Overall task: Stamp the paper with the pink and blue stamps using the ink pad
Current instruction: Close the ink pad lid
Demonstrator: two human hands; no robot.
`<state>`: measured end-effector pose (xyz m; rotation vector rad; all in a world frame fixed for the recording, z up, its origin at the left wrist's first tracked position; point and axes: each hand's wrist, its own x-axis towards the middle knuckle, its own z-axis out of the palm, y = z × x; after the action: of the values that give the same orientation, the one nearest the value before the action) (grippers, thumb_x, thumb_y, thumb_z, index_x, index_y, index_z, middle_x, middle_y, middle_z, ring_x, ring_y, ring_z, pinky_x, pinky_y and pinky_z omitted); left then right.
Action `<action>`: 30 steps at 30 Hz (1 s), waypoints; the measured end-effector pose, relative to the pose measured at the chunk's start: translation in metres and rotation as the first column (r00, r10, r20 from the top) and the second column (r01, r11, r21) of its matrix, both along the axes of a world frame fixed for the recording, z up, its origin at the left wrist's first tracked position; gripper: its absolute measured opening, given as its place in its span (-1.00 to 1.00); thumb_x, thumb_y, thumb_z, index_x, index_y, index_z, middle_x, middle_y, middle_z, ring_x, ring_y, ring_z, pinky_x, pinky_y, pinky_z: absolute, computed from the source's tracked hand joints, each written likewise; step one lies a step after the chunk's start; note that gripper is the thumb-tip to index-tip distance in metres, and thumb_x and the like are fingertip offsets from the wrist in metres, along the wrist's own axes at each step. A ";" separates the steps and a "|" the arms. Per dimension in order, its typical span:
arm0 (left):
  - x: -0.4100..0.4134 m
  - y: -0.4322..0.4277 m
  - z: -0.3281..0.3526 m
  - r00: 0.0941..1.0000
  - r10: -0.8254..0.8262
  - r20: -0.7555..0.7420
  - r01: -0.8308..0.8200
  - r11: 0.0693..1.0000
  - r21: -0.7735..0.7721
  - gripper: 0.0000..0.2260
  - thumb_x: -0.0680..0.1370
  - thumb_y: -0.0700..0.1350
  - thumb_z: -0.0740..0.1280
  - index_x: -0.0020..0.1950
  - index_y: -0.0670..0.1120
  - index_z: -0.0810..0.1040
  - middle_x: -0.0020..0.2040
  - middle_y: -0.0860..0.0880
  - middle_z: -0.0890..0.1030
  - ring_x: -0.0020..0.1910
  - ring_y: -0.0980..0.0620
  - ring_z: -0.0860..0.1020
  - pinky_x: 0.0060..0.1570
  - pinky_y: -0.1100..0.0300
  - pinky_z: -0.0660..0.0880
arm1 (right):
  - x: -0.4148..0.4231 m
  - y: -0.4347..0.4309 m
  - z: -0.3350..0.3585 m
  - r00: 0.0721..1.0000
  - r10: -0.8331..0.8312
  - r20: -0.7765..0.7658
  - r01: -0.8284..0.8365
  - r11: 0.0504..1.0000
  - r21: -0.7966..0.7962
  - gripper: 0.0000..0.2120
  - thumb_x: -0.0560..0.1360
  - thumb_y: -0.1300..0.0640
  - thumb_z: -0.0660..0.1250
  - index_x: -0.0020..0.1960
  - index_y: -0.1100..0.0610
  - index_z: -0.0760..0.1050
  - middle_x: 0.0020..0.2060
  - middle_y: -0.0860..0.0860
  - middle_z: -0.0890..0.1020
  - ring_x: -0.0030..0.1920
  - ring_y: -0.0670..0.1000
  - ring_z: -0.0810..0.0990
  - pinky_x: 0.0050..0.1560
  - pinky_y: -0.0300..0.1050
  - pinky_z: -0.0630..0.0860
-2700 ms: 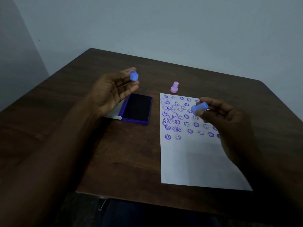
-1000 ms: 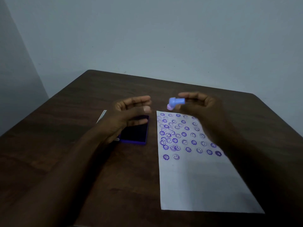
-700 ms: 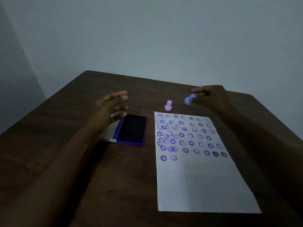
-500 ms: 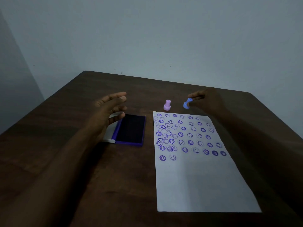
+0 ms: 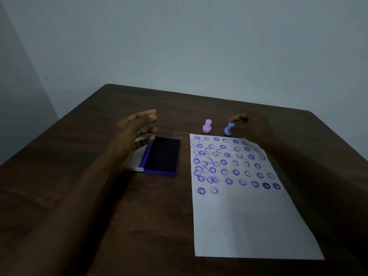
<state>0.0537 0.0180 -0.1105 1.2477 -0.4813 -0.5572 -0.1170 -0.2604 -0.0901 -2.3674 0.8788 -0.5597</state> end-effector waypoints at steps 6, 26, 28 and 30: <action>0.000 0.000 0.000 1.000 0.009 -0.005 -0.009 1.000 0.008 -0.87 0.51 -0.07 0.42 0.02 0.12 0.68 -0.08 0.13 0.73 -0.22 0.20 0.67 -0.25 0.30 0.61 | 0.003 0.001 -0.004 1.000 -0.024 0.008 0.023 0.999 0.021 -0.74 0.39 0.27 0.49 0.09 0.20 0.67 -0.04 0.15 0.72 -0.11 -0.05 0.60 -0.31 -0.55 0.37; 0.015 0.008 -0.005 0.895 0.085 0.438 -0.267 0.889 0.371 -0.90 0.51 -0.02 0.45 -0.04 0.17 0.60 -0.11 0.19 0.61 -0.16 0.35 0.58 -0.22 0.42 0.38 | 0.013 0.111 0.003 0.875 0.389 -0.289 -0.423 0.904 -0.065 0.07 0.08 -0.54 0.41 0.50 -0.26 0.15 0.49 -0.10 0.36 0.44 -0.05 0.35 0.44 0.03 0.29; 0.018 0.010 -0.008 0.842 0.099 0.530 -0.353 0.845 0.403 -0.88 0.49 0.01 0.47 0.00 0.15 0.60 -0.15 0.22 0.58 -0.22 0.41 0.55 -0.26 0.48 0.31 | 0.019 0.119 0.000 0.830 0.424 -0.362 -0.471 0.881 -0.051 0.22 0.01 -0.60 0.35 0.54 -0.20 0.03 0.54 -0.05 0.27 0.50 0.02 0.27 0.39 -0.06 0.21; 0.022 0.014 -0.009 0.790 0.093 0.607 -0.435 0.782 0.447 -0.80 0.48 0.04 0.46 0.09 0.09 0.62 -0.10 0.20 0.58 -0.15 0.27 0.54 -0.17 0.37 0.38 | 0.025 0.124 -0.004 0.800 0.441 -0.407 -0.501 0.864 -0.047 0.26 0.01 -0.60 0.35 0.56 -0.15 -0.02 0.56 -0.03 0.24 0.51 0.05 0.27 0.32 -0.11 0.21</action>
<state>0.0756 0.0323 -0.1198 2.0526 -0.6232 -0.0467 -0.0921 -0.1362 -0.0937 -2.7557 0.3602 0.0524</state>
